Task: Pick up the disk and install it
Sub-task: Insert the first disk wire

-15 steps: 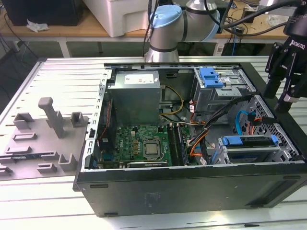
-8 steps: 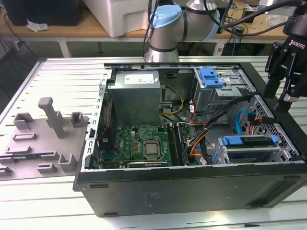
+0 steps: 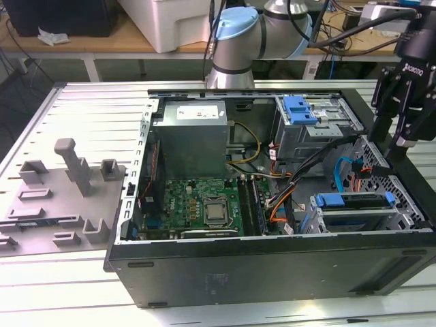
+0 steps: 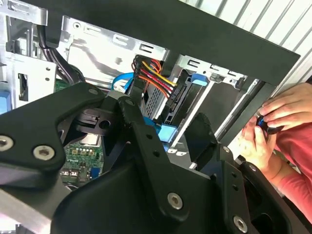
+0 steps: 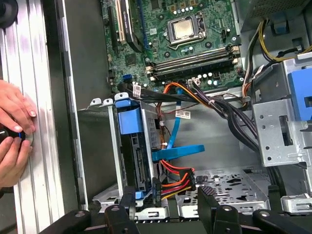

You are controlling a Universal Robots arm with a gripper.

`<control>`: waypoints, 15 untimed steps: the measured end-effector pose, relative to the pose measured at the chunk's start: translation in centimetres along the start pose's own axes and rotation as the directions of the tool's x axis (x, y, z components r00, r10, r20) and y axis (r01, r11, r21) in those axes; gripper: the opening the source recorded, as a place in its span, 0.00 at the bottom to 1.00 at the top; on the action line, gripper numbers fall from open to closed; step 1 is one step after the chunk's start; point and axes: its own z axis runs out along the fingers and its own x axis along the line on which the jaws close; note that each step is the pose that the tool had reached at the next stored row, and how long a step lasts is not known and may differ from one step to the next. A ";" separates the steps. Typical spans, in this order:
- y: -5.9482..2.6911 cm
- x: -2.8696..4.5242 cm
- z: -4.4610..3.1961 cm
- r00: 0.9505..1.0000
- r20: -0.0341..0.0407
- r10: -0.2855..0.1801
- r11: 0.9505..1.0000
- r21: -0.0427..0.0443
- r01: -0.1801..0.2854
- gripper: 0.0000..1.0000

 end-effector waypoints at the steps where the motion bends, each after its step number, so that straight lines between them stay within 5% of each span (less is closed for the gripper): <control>1: -0.03 -0.05 0.14 1.000 -0.003 0.000 1.000 0.000 0.000 0.62; 15: -0.15 -0.55 1.95 1.000 -0.016 0.000 1.000 0.003 0.000 0.62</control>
